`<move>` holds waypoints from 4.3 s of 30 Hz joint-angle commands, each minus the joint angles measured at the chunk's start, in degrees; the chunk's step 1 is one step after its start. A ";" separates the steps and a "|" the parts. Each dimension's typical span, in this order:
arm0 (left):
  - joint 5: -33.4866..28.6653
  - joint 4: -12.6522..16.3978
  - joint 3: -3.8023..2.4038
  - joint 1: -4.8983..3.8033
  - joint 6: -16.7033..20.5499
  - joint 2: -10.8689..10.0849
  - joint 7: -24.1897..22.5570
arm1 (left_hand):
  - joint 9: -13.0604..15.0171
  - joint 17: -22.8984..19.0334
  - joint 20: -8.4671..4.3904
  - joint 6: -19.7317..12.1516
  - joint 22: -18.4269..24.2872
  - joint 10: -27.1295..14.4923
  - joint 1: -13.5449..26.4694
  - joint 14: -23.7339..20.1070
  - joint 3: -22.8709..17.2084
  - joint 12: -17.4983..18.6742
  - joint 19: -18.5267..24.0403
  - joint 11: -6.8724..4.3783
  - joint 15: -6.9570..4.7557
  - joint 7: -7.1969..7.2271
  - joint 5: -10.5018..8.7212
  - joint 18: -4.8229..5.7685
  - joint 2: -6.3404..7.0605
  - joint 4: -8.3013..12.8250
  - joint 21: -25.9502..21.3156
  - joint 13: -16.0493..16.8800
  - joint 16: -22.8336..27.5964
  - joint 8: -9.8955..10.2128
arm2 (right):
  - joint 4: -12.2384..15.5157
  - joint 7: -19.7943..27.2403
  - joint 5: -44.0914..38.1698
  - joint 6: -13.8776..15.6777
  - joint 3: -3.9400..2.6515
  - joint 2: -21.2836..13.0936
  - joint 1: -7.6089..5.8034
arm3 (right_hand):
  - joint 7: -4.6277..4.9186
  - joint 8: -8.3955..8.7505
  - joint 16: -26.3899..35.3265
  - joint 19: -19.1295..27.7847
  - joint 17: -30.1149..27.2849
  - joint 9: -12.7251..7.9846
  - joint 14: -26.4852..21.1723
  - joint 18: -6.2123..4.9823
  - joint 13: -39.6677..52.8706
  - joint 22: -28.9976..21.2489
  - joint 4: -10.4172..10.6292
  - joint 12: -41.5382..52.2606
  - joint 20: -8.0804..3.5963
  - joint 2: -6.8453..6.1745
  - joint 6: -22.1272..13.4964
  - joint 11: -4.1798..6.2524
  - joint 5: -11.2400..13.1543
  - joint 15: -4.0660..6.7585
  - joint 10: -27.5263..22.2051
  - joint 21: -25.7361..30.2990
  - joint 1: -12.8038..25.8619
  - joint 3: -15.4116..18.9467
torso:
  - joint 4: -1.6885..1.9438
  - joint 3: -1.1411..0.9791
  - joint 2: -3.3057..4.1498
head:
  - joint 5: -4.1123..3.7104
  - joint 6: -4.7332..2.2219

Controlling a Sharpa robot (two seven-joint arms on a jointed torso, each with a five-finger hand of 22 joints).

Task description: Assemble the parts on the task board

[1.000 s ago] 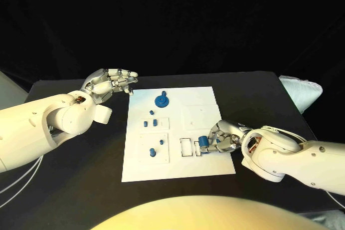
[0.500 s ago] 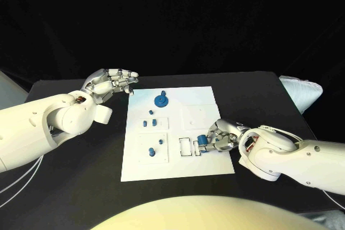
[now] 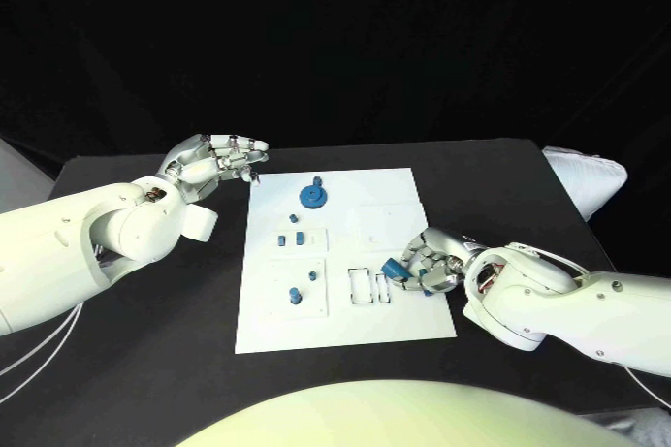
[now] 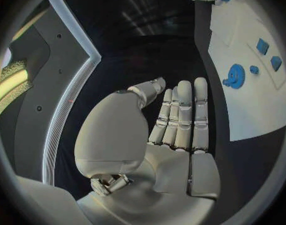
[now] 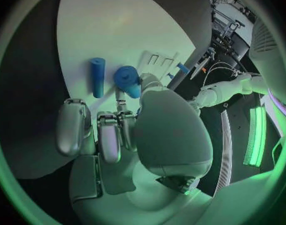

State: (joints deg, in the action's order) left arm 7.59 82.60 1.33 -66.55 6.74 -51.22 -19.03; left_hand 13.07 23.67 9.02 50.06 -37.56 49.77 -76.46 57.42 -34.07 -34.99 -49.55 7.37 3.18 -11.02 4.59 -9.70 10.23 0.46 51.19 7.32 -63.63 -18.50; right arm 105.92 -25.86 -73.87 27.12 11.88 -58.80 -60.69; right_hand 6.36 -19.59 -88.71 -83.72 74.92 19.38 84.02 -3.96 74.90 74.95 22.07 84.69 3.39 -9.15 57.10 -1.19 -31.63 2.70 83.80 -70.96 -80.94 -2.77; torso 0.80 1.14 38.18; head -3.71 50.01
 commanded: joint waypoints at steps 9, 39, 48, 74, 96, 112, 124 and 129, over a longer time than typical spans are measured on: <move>-0.06 0.01 -0.02 0.00 -1.15 0.19 0.08 | -0.07 -0.14 -0.03 -0.36 0.20 -0.44 0.46 -0.26 0.52 0.14 -0.44 0.05 0.21 0.13 -0.13 -0.83 -0.34 -0.17 -0.46 -0.12 0.30 -0.35 | 2.06 0.89 13.78 2.54 0.30 -0.82 -0.16 | -1.10 -0.45 -0.40 -0.93 12.62 0.00 5.44 0.60 10.85 10.49 -5.51 0.42 -0.19 -2.20 1.73 0.40 0.16 0.23 2.91 -0.36 2.57 -8.98 | 0.00 0.02 -0.01 | 0.31 -0.01; -0.06 -0.14 0.00 0.00 -1.14 0.53 0.25 | -0.07 -0.14 -0.03 -0.36 0.20 -0.44 0.46 -0.26 0.52 0.14 -0.44 0.05 0.21 0.13 -0.13 -0.83 -0.34 -0.17 -0.46 -0.12 0.30 -0.35 | 3.05 -1.40 18.24 0.89 0.17 3.97 -2.46 | -1.73 -1.66 -0.44 -1.12 12.78 0.23 5.46 0.67 11.45 10.64 -5.49 0.92 -0.45 -3.43 3.08 0.89 5.60 0.60 3.47 -0.73 8.48 -11.34 | 0.09 0.03 0.05 | 0.88 -0.01; -0.06 -0.12 0.00 0.00 -1.21 0.47 0.33 | -0.07 -0.14 -0.03 -0.36 0.20 -0.44 0.46 -0.26 0.52 0.14 -0.44 0.05 0.21 0.13 -0.13 -0.83 -0.34 -0.17 -0.46 -0.12 0.30 -0.35 | 2.02 -3.30 15.37 0.75 0.18 4.99 -2.23 | -2.21 -2.44 -0.70 -1.66 13.48 0.38 5.63 0.94 12.53 11.02 -5.39 2.16 -0.74 -2.82 4.04 1.28 8.08 0.92 4.35 -2.25 11.41 -10.96 | 0.06 0.03 0.03 | 1.16 -0.01; -0.04 -0.07 0.01 0.00 -1.39 0.32 0.70 | -0.08 -0.20 -0.03 -0.40 0.35 -0.49 0.41 -0.28 0.58 0.11 -0.55 0.05 0.21 0.14 -0.12 -0.84 -0.38 -0.24 -0.65 -0.22 0.27 -0.46 | 1.48 -2.74 14.39 2.37 0.17 6.40 -2.18 | -2.41 -3.09 -0.73 -1.74 13.60 0.35 5.65 0.96 12.73 11.05 -5.30 2.21 -0.95 -1.77 4.17 1.46 14.27 1.10 4.51 -2.27 16.11 -7.76 | 0.06 0.03 0.05 | 1.43 -0.01; -0.03 -0.14 0.02 0.00 -1.32 0.27 0.78 | -0.08 -0.20 -0.03 -0.39 0.36 -0.50 0.41 -0.29 0.58 0.11 -0.55 0.05 0.21 0.15 -0.11 -0.84 -0.40 -0.25 -0.66 -0.22 0.27 -0.48 | 1.46 -2.17 14.31 2.66 0.16 6.29 -2.13 | -2.52 -4.63 -0.77 -1.78 13.75 0.78 5.69 0.96 12.90 11.06 -5.27 2.10 -0.99 3.29 3.50 1.53 17.42 1.16 4.58 -2.17 18.76 6.26 | -0.03 -0.03 0.06 | 1.56 -0.01; -0.03 -0.17 0.05 0.00 -0.86 0.28 0.37 | -0.08 -0.23 -0.03 -0.43 0.41 -0.58 0.37 -0.30 0.60 0.13 -0.60 0.05 0.21 0.17 -0.11 -0.84 -0.39 -0.26 -0.73 -0.27 0.27 -0.52 | 3.92 12.57 18.44 4.92 0.13 0.29 -2.88 | -1.89 -4.18 -0.42 -1.03 12.94 0.12 5.50 0.56 12.21 10.50 -6.21 0.80 -0.66 3.96 1.45 1.02 18.31 0.76 3.85 0.29 4.71 4.85 | -0.05 -0.02 -0.06 | 0.96 -0.01; -0.06 -0.23 0.08 0.05 -0.70 0.50 -0.72 | -0.08 -0.25 -0.04 -0.44 0.44 -0.56 0.31 -0.29 0.59 0.10 -0.64 0.03 0.20 0.18 -0.10 -0.84 -0.43 -0.25 -0.77 -0.28 0.26 -0.55 | 2.27 12.91 14.79 0.79 0.15 -9.31 -5.45 | -0.62 -2.30 -0.75 -1.35 13.73 -1.03 5.68 0.81 13.04 10.81 -6.06 2.05 -0.02 2.14 -0.75 -0.04 18.36 -0.10 4.46 -0.92 0.20 3.19 | -0.05 -0.02 0.01 | -0.46 -0.01; -0.06 -0.21 0.08 0.17 -0.65 0.42 -0.95 | -0.08 -0.25 -0.04 -0.44 0.45 -0.54 0.32 -0.29 0.62 0.08 -0.65 0.03 0.20 0.19 -0.11 -0.84 -0.41 -0.26 -0.78 -0.28 0.25 -0.56 | 1.62 9.69 9.59 -2.05 0.20 -11.23 -5.49 | -0.63 -2.25 -0.84 -1.50 13.96 -1.16 5.73 0.89 13.05 10.94 -5.36 2.04 0.14 1.06 0.01 -0.09 18.34 -0.20 4.46 -1.50 1.49 3.52 | -0.17 -0.20 0.00 | -0.89 -0.01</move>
State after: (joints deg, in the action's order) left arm 7.59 82.28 1.44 -66.42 6.35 -50.88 -18.73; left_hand 13.07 23.50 9.03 49.85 -37.16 49.56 -76.23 57.42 -33.84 -34.99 -49.97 7.58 3.18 -10.82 4.59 -9.70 10.01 0.23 50.71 7.11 -63.63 -18.77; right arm 107.51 -14.63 -59.26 28.93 12.04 -70.00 -66.23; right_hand 5.68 -22.16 -89.32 -83.90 74.92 18.31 84.02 -3.96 74.96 74.93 16.38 86.48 3.21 -7.73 56.73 -0.96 -13.30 3.06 83.97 -72.22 -79.46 0.78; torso 0.70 1.07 38.17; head -4.39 50.01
